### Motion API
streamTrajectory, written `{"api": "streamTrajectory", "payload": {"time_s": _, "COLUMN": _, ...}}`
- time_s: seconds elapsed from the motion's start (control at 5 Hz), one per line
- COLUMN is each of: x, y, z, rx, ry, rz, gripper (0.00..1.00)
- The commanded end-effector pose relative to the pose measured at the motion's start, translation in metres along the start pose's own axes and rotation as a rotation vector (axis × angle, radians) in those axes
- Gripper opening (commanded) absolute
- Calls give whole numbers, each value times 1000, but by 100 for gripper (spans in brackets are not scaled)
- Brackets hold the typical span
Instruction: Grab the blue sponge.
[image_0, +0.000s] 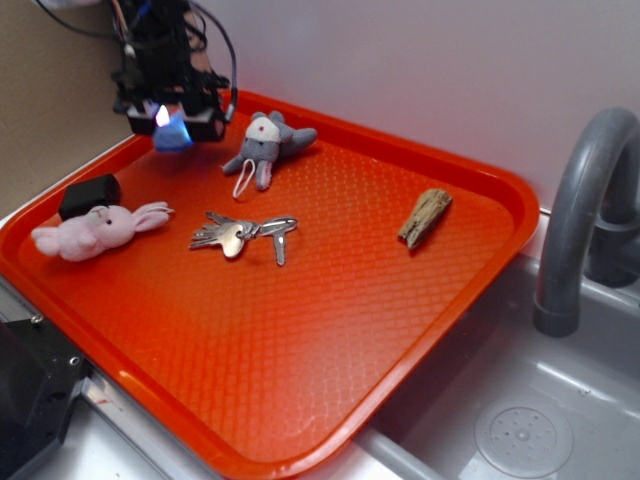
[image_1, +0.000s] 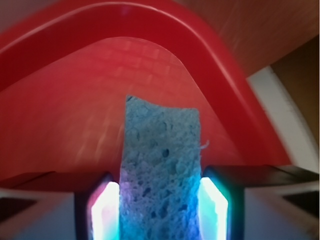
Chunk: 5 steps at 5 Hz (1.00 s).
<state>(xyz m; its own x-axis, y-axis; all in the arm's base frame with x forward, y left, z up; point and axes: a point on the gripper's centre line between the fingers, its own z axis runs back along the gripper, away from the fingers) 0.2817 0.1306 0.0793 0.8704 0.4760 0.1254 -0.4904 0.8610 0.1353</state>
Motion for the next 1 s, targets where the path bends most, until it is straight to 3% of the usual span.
{"api": "streamTrajectory", "payload": {"time_s": 0.0, "x": -44, "y": -61, "z": 99, "rx": -87, "ry": -24, "rz": -403, "gripper": 0}}
{"api": "streamTrajectory", "payload": {"time_s": 0.4, "x": -108, "y": -108, "z": 163, "rx": -137, "ry": -99, "rz": -549, "gripper": 0}}
{"api": "streamTrajectory", "payload": {"time_s": 0.6, "x": -114, "y": -95, "z": 195, "rx": -166, "ry": -142, "rz": -503, "gripper": 0}}
{"api": "streamTrajectory", "payload": {"time_s": 0.8, "x": -107, "y": -84, "z": 195, "rx": -145, "ry": -175, "rz": -468, "gripper": 0}}
